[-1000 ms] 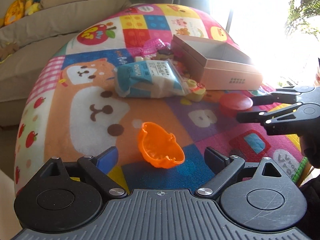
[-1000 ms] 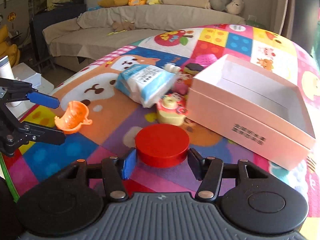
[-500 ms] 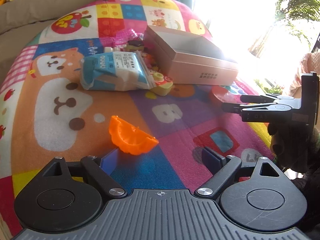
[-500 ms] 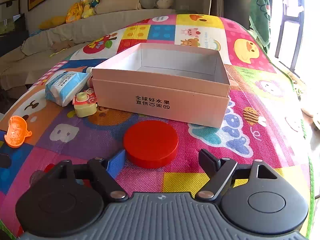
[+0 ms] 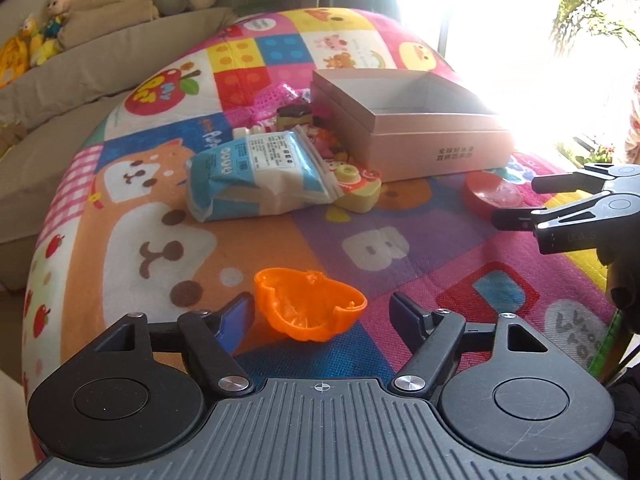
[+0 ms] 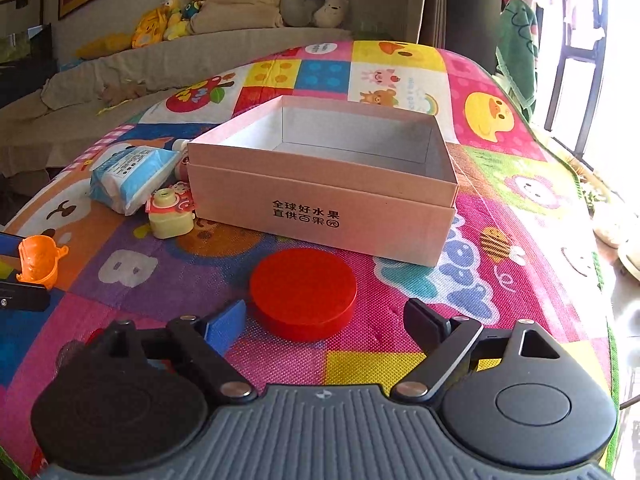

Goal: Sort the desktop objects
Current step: 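Carry the orange cup to the box with left tool while right grasps red lid, then drop the orange cup into the box with the left tool while the right tool lowers the red lid inside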

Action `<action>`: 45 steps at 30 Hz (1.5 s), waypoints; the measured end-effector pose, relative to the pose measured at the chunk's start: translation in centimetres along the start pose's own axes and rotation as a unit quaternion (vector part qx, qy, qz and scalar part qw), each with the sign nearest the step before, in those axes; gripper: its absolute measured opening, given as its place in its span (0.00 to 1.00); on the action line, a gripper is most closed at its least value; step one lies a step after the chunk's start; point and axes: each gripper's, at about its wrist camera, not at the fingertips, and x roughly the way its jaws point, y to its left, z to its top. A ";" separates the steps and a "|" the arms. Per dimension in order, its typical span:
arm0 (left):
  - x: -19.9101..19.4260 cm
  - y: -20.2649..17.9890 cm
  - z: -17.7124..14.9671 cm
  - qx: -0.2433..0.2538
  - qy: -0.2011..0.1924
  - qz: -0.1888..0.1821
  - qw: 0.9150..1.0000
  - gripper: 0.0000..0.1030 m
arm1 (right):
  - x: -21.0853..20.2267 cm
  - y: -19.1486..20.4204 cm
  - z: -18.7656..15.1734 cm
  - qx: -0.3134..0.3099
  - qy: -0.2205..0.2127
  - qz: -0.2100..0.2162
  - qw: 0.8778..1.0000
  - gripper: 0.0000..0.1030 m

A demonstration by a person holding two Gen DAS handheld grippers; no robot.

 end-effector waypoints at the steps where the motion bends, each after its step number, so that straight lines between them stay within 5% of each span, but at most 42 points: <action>1: 0.2 -0.1 0.0 0.005 -0.001 0.004 1.000 0.68 | 0.0 0.1 0.1 -0.002 0.001 0.006 1.000 0.84; 9: 0.3 0.2 0.0 -0.001 -0.008 0.013 1.000 0.61 | 1.2 0.9 1.2 -0.005 0.013 0.018 1.000 0.83; 15: -0.4 -0.3 0.3 0.007 -0.023 0.007 1.000 0.61 | 1.9 1.0 1.6 -0.008 0.031 0.023 0.999 0.62; 18: -1.2 -0.6 1.6 0.017 -0.045 -0.005 0.999 0.61 | 0.8 0.7 1.8 -0.009 0.021 0.016 1.000 0.62; 21: -2.0 -1.0 4.8 0.037 -0.093 -0.012 0.995 0.61 | -2.9 -0.1 3.5 -0.020 -0.033 0.016 0.999 0.62; 25: -2.2 -2.7 10.6 0.071 -0.179 -0.031 0.981 0.61 | -8.6 -1.6 7.7 -0.037 -0.156 -0.045 0.986 0.62; 29: 1.5 -5.2 15.3 0.086 -0.204 -0.046 0.974 0.61 | -9.8 -4.2 11.6 -0.015 -0.215 -0.092 0.972 0.62; 35: 10.2 -6.0 17.5 0.043 -0.141 -0.050 0.988 0.71 | -4.9 -7.1 14.9 0.025 -0.166 -0.086 0.982 0.62; 38: 9.1 -4.3 15.1 0.016 -0.140 -0.067 0.988 0.89 | -2.2 -7.5 14.7 0.019 -0.131 -0.099 0.986 0.62; 45: 4.3 -1.3 8.9 0.000 -0.135 -0.029 0.990 0.94 | 3.7 -8.7 14.9 0.067 -0.060 -0.050 0.995 0.62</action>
